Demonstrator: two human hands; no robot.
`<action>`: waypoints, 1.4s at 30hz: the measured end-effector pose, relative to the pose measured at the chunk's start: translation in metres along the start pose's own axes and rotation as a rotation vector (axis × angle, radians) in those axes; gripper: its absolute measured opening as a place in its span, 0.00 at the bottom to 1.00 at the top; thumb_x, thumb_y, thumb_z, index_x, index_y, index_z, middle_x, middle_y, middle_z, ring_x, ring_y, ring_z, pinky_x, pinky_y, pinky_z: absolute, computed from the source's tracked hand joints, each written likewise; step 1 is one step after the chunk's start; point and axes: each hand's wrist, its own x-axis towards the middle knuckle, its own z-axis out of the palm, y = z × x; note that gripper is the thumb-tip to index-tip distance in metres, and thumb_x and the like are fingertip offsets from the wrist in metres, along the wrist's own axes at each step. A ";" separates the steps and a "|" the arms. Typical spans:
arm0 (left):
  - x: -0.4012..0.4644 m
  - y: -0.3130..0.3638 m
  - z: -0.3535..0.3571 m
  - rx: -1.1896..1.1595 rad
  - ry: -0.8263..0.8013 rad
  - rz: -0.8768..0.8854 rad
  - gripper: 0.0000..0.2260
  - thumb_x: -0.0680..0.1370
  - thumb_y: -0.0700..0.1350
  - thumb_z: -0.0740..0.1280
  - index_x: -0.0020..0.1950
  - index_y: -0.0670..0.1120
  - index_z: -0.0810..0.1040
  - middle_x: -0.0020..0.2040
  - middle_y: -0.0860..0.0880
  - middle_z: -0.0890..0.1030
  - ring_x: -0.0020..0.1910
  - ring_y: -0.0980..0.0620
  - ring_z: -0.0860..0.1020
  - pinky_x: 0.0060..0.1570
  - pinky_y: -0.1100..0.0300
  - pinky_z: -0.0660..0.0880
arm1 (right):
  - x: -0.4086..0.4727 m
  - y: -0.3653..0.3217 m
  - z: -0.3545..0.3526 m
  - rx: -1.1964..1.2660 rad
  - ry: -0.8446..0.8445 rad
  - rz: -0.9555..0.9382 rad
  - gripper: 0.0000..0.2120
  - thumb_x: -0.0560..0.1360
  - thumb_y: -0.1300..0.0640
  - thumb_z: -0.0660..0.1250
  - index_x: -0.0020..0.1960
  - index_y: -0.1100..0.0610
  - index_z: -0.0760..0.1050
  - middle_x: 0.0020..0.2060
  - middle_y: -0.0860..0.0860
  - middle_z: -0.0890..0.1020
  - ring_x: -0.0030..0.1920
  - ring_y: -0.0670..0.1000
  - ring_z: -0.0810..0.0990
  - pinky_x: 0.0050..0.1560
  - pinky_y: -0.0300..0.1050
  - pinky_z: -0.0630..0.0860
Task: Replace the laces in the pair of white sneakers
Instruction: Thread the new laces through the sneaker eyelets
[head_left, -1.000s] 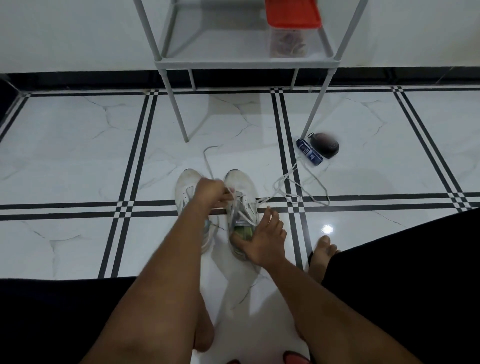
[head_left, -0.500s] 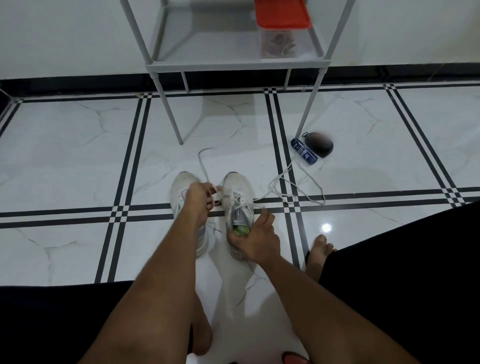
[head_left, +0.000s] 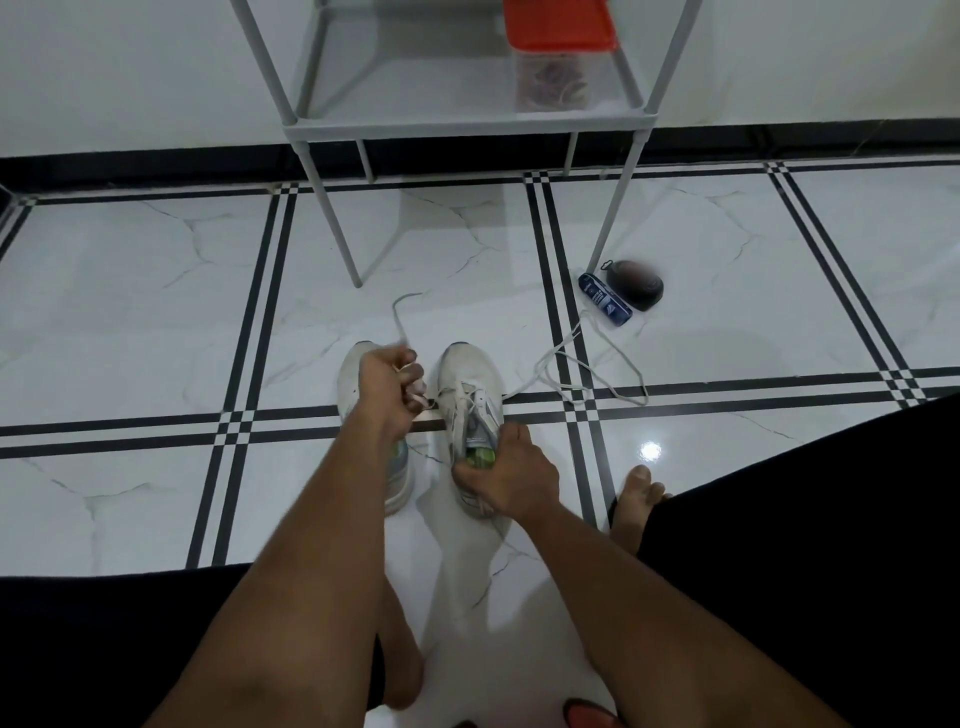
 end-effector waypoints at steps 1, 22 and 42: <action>-0.001 0.010 0.001 0.119 0.031 0.024 0.12 0.79 0.51 0.67 0.38 0.50 0.71 0.30 0.52 0.65 0.24 0.54 0.59 0.25 0.63 0.52 | 0.000 0.000 0.000 0.007 -0.002 0.005 0.40 0.65 0.23 0.66 0.63 0.52 0.67 0.58 0.51 0.73 0.55 0.58 0.80 0.54 0.56 0.81; 0.009 -0.022 0.014 1.084 0.197 0.223 0.24 0.85 0.52 0.51 0.70 0.36 0.72 0.67 0.34 0.77 0.65 0.34 0.76 0.61 0.48 0.73 | 0.005 0.002 -0.005 -0.005 0.097 0.008 0.35 0.73 0.25 0.60 0.62 0.54 0.73 0.57 0.53 0.78 0.56 0.59 0.81 0.54 0.55 0.79; -0.011 -0.066 0.034 1.571 0.007 0.703 0.10 0.78 0.48 0.68 0.53 0.54 0.89 0.51 0.51 0.86 0.52 0.47 0.82 0.51 0.52 0.80 | 0.044 0.019 -0.020 0.955 -0.092 0.467 0.13 0.74 0.59 0.72 0.54 0.67 0.84 0.49 0.63 0.86 0.45 0.52 0.79 0.46 0.46 0.74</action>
